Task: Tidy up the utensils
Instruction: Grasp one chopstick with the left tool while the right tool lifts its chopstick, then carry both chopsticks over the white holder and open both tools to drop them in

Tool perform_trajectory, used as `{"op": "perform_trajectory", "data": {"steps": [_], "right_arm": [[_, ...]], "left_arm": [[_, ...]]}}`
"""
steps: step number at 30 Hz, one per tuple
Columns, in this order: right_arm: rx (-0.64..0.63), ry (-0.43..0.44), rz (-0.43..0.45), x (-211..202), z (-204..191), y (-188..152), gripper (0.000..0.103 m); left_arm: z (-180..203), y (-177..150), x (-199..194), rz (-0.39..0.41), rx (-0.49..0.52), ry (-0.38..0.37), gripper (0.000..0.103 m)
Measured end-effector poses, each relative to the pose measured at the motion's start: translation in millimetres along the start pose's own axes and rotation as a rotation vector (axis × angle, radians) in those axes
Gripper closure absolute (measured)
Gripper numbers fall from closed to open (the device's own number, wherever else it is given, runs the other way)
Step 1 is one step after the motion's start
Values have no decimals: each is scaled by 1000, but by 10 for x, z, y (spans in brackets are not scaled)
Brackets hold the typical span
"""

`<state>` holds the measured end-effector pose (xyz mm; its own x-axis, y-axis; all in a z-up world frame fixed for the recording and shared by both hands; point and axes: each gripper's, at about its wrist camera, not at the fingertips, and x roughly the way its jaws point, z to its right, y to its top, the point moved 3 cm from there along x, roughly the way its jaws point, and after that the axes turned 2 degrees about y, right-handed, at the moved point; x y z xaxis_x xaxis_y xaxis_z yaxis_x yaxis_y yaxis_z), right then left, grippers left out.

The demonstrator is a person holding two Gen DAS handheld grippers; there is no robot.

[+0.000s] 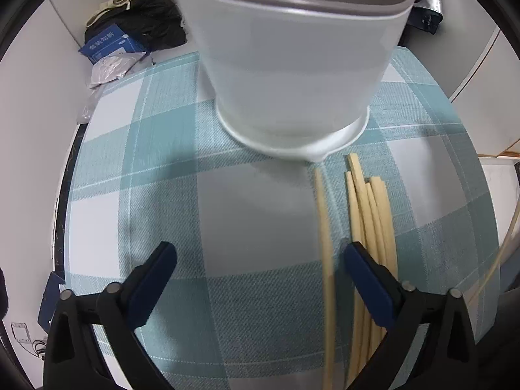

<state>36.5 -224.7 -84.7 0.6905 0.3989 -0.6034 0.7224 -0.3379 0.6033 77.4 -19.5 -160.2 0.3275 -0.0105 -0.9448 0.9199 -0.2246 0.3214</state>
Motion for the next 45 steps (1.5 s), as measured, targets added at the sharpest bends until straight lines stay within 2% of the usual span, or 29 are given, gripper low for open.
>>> {"op": "perform_trajectory", "data": {"steps": [1, 2, 4, 8, 11, 12, 13, 17, 20, 28, 31, 38, 45], "right_arm": [[-1, 2, -1, 4, -5, 1, 100], [-1, 4, -1, 0, -2, 1, 100], [-6, 5, -1, -1, -12, -2, 100], [-11, 7, 0, 1, -23, -8, 100], [-15, 8, -2, 11, -34, -15, 100], [-15, 9, -2, 11, -39, -16, 100], [-18, 10, -1, 10, -47, -15, 100], [-29, 12, 7, 7, -86, -8, 100], [-51, 10, 12, 2, -139, -28, 100], [-182, 19, 61, -113, -437, -141, 100], [-225, 21, 104, -207, -564, -187, 100], [-323, 22, 202, -373, -875, -235, 100], [-389, 16, 215, -371, -1097, -283, 100]], "left_arm": [[23, 30, -10, 2, 3, -19, 22], [37, 56, -19, 7, 0, -34, 27], [50, 105, -19, 13, -15, -56, 46], [123, 157, -33, 31, -20, -71, 62], [186, 178, -39, 46, -21, -77, 80], [202, 174, -45, 54, -19, -81, 94], [217, 160, -49, 59, -22, -79, 99], [175, 112, -64, 71, -49, -82, 102], [59, 61, -174, 106, -86, -113, 102], [-286, -102, -1039, 366, -155, -209, 102], [-344, -35, -1265, 460, -164, -232, 102], [-157, -22, -1457, 518, -143, -247, 102], [-189, -32, -1527, 524, -101, -249, 102]]}}
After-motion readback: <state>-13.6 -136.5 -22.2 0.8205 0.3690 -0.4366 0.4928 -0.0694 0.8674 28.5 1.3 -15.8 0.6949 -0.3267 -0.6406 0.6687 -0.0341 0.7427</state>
